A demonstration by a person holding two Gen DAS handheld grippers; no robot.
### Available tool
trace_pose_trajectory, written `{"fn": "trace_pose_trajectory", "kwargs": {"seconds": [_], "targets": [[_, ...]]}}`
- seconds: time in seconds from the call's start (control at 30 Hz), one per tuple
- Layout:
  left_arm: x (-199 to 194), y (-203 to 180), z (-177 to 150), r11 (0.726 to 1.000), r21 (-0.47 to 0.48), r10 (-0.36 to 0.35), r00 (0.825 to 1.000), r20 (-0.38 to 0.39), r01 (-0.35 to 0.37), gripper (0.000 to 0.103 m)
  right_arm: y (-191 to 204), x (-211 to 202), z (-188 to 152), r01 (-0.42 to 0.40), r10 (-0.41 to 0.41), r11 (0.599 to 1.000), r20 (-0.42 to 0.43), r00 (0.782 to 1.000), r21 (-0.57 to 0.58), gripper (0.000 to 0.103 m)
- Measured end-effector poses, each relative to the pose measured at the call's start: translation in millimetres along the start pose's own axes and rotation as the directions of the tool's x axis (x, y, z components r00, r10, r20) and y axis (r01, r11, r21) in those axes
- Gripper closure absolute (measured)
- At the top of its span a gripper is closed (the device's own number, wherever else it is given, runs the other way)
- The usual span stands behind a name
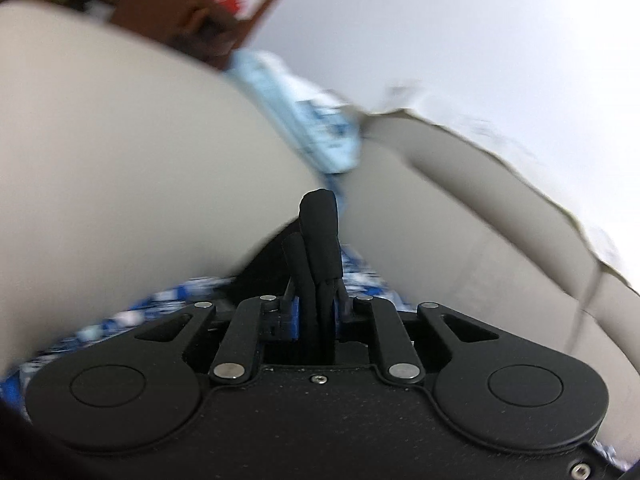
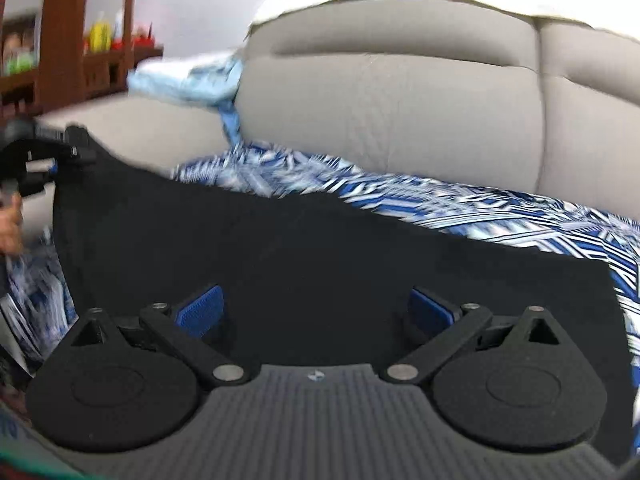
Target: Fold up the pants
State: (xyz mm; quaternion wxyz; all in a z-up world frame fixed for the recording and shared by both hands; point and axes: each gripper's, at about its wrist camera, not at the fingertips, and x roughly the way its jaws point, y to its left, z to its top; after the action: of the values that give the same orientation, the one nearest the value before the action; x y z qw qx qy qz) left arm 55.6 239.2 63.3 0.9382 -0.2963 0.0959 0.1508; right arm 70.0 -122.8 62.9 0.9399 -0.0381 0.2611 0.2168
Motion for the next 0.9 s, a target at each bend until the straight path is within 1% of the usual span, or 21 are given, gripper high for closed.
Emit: {"fn": "trace_pose_trajectory", "kwargs": {"seconds": [0.07,0.1,0.13,0.2,0.27,0.3,0.33,0.37,0.4,0.43,0.47,0.53,0.57,0.6,0.63,0.7,0.73,0.77,0.8,0.83,0.9], "targets": [[-1.8,-31.4,-1.6,0.997,0.036,-0.075,0.997,-0.008,0.075,0.090,-31.8,-9.9,8.1,-0.004,0.004,0.998,0.007,1.000,0.070,0.000],[-3.2,-51.1,-3.2,0.990,0.060,-0.123,0.992,-0.018,0.124,0.090,-51.5,-15.0,11.3,0.003,-0.005,0.995,0.014,1.000,0.104,0.000],[-4.7,-72.0,-5.7,0.980,0.091,-0.173,0.984,-0.032,0.175,0.090,-67.9,-19.7,13.7,0.011,-0.014,0.993,0.022,1.000,0.121,0.000],[-11.3,-116.8,-16.2,0.945,0.168,-0.273,0.960,-0.064,0.280,0.090,-102.1,-29.6,17.0,0.030,-0.035,0.991,0.039,0.999,0.133,0.000],[-19.7,-158.8,-33.3,0.894,0.246,-0.361,0.927,-0.103,0.375,0.090,-139.0,-38.8,17.5,0.068,-0.078,0.983,0.051,0.996,0.171,0.000],[-22.8,-181.6,-46.4,0.860,0.278,-0.405,0.903,-0.141,0.429,0.090,-155.8,-42.1,16.6,0.084,-0.097,0.975,0.055,0.994,0.204,0.000],[-25.0,-197.5,-58.5,0.833,0.291,-0.437,0.882,-0.175,0.470,0.090,-175.0,-46.7,14.4,0.097,-0.117,0.962,0.064,0.991,0.254,0.000],[-25.8,-214.5,-74.7,0.803,0.300,-0.466,0.857,-0.220,0.514,0.090,-190.6,-51.1,11.2,0.105,-0.134,0.946,0.075,0.988,0.308,0.000],[-26.1,-227.5,-90.4,0.780,0.308,-0.482,0.837,-0.260,0.545,0.090,-204.7,-54.5,8.8,0.112,-0.150,0.925,0.077,0.986,0.363,0.000],[-25.4,-240.0,-109.3,0.758,0.320,-0.485,0.819,-0.308,0.569,0.090,-217.1,-59.0,7.1,0.119,-0.165,0.899,0.072,0.984,0.422,0.000],[-23.8,-249.0,-126.4,0.744,0.329,-0.476,0.807,-0.351,0.582,0.089,-227.6,-62.8,6.3,0.108,-0.161,0.881,0.077,0.984,0.461,0.000],[-21.0,-262.5,-161.5,0.724,0.342,-0.434,0.781,-0.448,0.599,0.089,-239.1,-68.8,5.7,0.059,-0.125,0.874,0.106,0.987,0.481,0.000],[-20.0,-265.4,-176.7,0.712,0.345,-0.418,0.764,-0.491,0.611,0.089,-241.5,-71.0,5.6,0.052,-0.118,0.878,0.110,0.987,0.475,0.000],[-21.8,-267.8,-191.8,0.695,0.348,-0.407,0.743,-0.531,0.629,0.088,-242.6,-72.7,4.8,0.055,-0.118,0.883,0.106,0.987,0.466,0.000],[-24.8,-270.5,-204.4,0.678,0.366,-0.390,0.735,-0.555,0.637,0.086,-242.2,-71.6,4.1,0.065,-0.120,0.887,0.092,0.989,0.458,0.000],[-39.0,-273.9,-224.2,0.645,0.419,-0.354,0.736,-0.577,0.639,0.084,-240.0,-68.6,1.9,0.074,-0.110,0.889,0.054,0.992,0.452,0.000],[-51.2,-274.2,-231.1,0.634,0.430,-0.346,0.734,-0.584,0.642,0.081,-238.5,-65.3,1.2,0.070,-0.097,0.891,0.037,0.995,0.448,0.000],[-56.9,-273.4,-232.7,0.628,0.427,-0.347,0.726,-0.594,0.650,0.075,-236.4,-63.4,0.6,0.065,-0.085,0.895,0.026,0.996,0.442,0.000],[-61.0,-272.0,-232.7,0.626,0.407,-0.356,0.708,-0.610,0.665,0.072,-233.5,-61.5,0.6,0.055,-0.071,0.900,0.019,0.997,0.432,0.000],[-64.7,-268.8,-230.7,0.622,0.374,-0.375,0.681,-0.629,0.688,0.066,-230.2,-60.2,0.4,0.047,-0.060,0.906,0.017,0.998,0.420,0.000],[-70.4,-261.9,-226.0,0.614,0.311,-0.404,0.628,-0.665,0.725,0.064,-221.4,-58.7,-0.2,0.031,-0.042,0.916,0.017,0.999,0.400,0.000]]}}
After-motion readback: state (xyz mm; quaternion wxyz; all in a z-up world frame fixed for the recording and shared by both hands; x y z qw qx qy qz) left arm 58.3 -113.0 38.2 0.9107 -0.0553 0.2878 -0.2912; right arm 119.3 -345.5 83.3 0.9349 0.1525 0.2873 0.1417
